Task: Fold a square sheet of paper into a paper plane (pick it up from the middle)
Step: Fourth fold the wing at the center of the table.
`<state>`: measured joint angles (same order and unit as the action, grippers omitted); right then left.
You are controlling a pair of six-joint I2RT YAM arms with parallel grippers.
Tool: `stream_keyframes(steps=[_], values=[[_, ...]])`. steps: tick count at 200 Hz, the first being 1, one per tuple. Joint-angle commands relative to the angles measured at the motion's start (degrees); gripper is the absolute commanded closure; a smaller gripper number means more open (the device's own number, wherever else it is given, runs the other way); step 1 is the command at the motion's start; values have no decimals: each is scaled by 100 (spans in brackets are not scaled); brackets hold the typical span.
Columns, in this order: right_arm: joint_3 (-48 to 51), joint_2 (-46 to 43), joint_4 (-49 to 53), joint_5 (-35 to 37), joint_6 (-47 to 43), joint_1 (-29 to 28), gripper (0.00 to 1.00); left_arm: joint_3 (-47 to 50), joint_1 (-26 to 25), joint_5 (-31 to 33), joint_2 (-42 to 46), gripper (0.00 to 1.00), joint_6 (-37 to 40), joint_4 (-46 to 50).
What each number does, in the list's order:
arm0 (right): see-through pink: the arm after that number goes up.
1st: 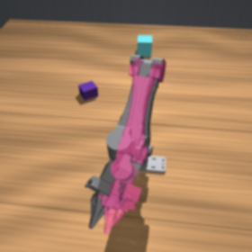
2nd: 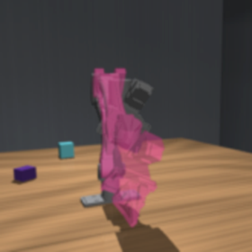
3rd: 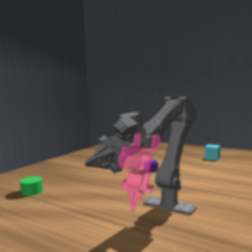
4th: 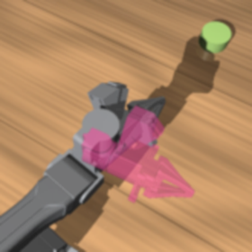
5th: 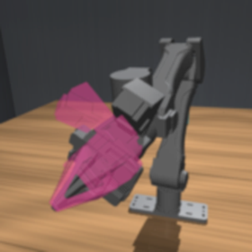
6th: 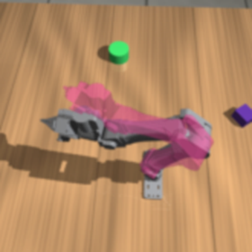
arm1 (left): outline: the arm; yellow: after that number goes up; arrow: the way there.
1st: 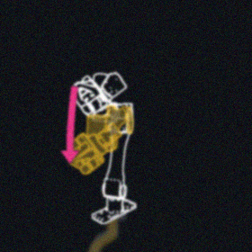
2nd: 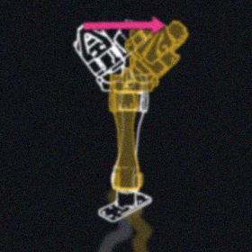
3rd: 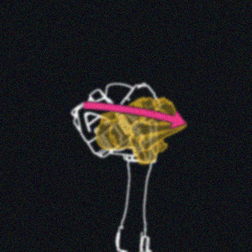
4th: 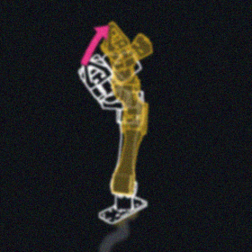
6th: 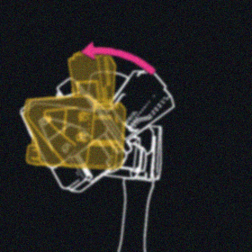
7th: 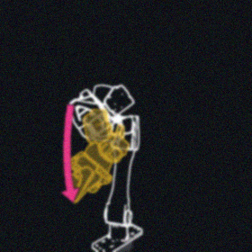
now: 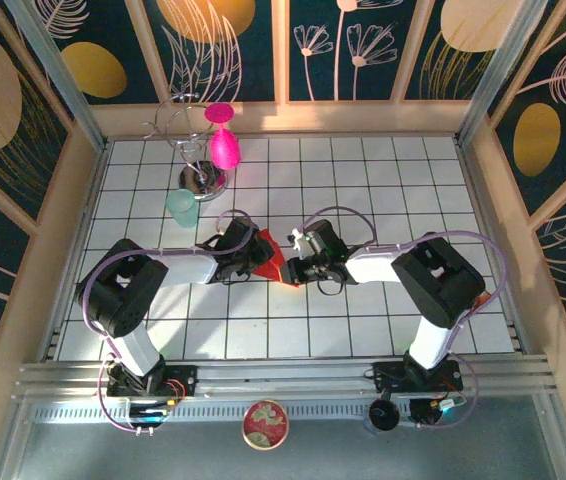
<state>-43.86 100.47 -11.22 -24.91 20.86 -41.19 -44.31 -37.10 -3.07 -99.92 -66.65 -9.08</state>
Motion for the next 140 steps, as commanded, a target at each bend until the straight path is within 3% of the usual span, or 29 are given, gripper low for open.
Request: stream_keyframes(steps=[1, 89, 140], values=[[-134, 49, 184, 188, -134, 67, 79, 397, 18, 159, -622, 58, 106, 1301], [-158, 314, 484, 230, -144, 68, 79, 213, 19, 218, -299, 57, 174, 1465], [-176, 399, 913, 416, -149, 76, 84, -424, 19, 491, 709, 56, 398, 1788]])
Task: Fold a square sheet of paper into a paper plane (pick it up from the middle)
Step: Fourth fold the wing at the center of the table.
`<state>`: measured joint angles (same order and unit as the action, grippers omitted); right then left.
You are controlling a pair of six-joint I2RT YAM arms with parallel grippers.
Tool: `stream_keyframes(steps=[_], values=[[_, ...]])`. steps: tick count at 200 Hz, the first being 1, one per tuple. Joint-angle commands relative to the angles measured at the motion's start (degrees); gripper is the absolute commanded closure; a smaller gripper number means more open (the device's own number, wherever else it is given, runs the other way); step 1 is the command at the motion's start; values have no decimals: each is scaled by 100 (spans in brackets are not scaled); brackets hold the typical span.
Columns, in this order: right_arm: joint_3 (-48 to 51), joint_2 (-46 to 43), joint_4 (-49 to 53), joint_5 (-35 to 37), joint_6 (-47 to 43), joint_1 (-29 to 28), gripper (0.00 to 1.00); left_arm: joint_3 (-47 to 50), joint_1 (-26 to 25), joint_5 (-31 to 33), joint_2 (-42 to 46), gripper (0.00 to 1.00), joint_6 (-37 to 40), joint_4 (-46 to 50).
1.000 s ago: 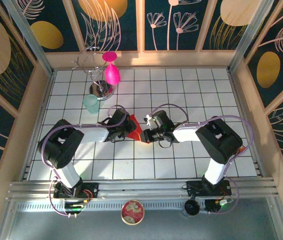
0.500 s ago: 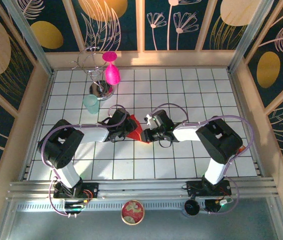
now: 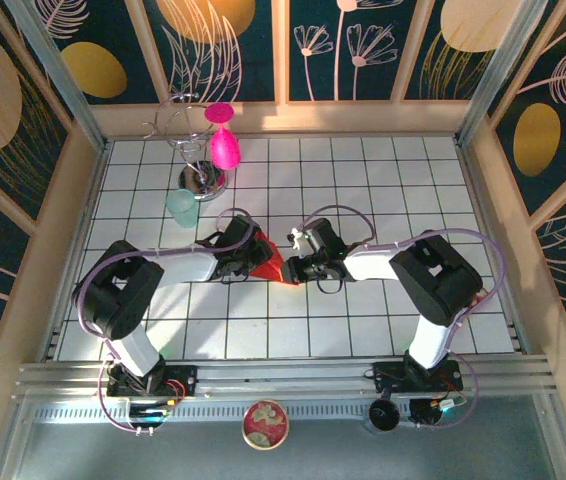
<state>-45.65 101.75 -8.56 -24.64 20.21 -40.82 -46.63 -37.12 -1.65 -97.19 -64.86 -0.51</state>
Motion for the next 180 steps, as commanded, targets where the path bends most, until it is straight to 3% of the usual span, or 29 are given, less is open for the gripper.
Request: stream_keyframes(steps=[1, 38, 65, 120, 180], values=[[3, 268, 659, 390, -85, 39, 84, -199, 21, 349, 459, 56, 228, 922], [-88, 378, 848, 364, -59, 39, 86, -240, 21, 187, 923, 57, 474, 536], [-140, 422, 906, 363, -41, 39, 87, 84, 21, -293, 1045, 64, 613, -353], [-192, 482, 969, 338, -26, 39, 90, 183, 21, -951, 493, 81, 501, -1150], [-216, 512, 1080, 382, -21, 39, 91, 272, 21, -1004, -4, 83, 413, -1270]])
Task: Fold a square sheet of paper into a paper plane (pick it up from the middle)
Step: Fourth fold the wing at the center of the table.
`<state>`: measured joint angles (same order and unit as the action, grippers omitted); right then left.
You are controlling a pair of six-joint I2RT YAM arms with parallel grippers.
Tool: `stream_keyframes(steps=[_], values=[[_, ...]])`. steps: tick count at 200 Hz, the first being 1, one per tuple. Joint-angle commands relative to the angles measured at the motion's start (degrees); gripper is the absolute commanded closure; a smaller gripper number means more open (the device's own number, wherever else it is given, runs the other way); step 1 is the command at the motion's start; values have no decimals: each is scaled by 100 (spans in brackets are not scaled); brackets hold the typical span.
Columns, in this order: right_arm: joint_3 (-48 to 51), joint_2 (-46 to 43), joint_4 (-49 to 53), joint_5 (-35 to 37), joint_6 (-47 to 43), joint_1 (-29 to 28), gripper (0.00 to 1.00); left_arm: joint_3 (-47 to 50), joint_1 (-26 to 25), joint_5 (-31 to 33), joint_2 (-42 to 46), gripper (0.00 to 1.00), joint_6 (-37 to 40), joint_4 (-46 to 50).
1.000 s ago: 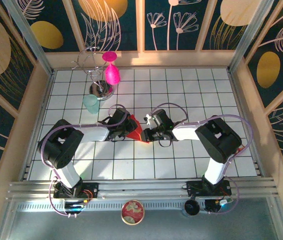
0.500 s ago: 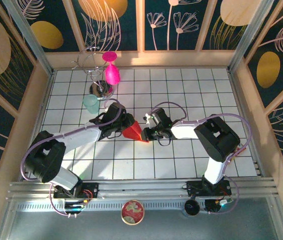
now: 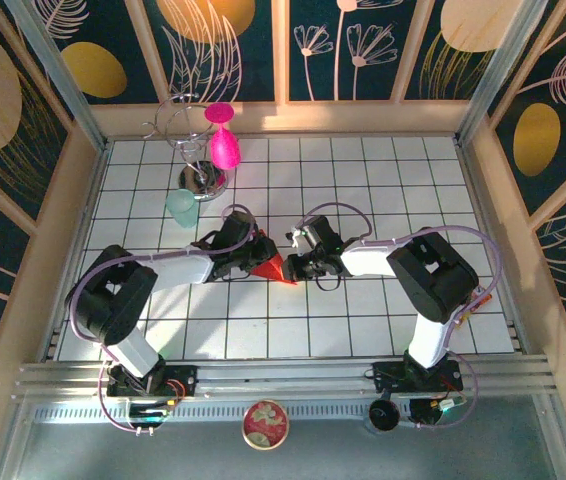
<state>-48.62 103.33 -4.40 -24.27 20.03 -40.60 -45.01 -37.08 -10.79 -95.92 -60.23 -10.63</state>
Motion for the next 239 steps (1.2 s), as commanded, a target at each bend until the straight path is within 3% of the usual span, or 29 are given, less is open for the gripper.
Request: stream_keyframes(steps=[1, 155, 239], values=[[81, 350, 667, 344, -1, 17, 91, 113, 17, -90, -134, 84, -50, -261], [229, 495, 1242, 903, -190, 17, 94, 125, 139, 331, -738, 83, 183, 24], [320, 527, 1408, 1153, -252, 43, 95, 14, 858, 143, -766, 75, 880, 56]])
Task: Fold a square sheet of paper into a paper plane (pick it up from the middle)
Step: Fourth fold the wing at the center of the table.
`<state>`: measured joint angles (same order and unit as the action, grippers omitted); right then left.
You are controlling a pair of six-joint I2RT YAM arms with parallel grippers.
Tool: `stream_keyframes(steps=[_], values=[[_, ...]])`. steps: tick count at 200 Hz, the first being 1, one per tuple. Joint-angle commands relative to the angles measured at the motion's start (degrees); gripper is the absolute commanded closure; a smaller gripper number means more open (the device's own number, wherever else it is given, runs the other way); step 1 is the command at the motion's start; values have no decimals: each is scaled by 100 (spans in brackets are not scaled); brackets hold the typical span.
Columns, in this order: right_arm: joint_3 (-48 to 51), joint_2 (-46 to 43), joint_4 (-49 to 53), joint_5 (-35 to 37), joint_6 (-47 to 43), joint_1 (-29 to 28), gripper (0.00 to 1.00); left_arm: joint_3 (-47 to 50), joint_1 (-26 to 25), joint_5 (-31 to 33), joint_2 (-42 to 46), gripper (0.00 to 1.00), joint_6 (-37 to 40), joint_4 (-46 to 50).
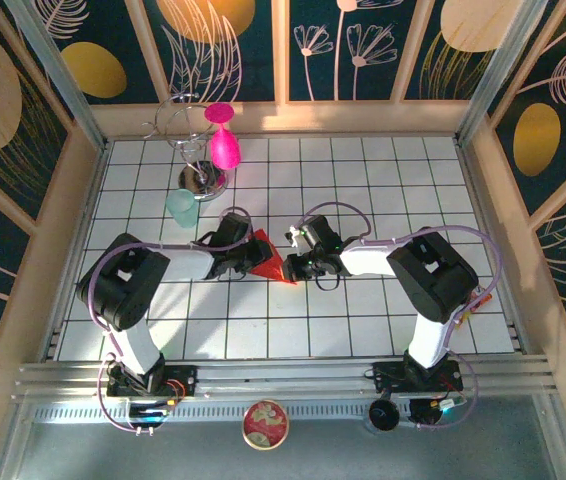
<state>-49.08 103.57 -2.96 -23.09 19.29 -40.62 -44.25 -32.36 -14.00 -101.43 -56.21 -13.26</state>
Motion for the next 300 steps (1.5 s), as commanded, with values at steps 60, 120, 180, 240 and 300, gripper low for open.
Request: stream_keyframes(steps=[60, 120, 180, 240, 300], values=[[382, 428, 1298, 1070, -189, 99, 96, -144, 883, 599, -400, 75, 954, 429], [418, 437, 1350, 1094, -206, 116, 96, -280, 1248, 802, -423, 74, 1206, 616], [461, 357, 1290, 1045, -171, 142, 96, -790, 1399, 1079, -387, 70, 1418, 1000], [440, 281, 1184, 929, -146, 145, 96, -327, 1203, 601, 549, 69, 978, 594], [410, 304, 1105, 816, -140, 149, 96, 261, 414, 214, 969, 76, 259, -201]])
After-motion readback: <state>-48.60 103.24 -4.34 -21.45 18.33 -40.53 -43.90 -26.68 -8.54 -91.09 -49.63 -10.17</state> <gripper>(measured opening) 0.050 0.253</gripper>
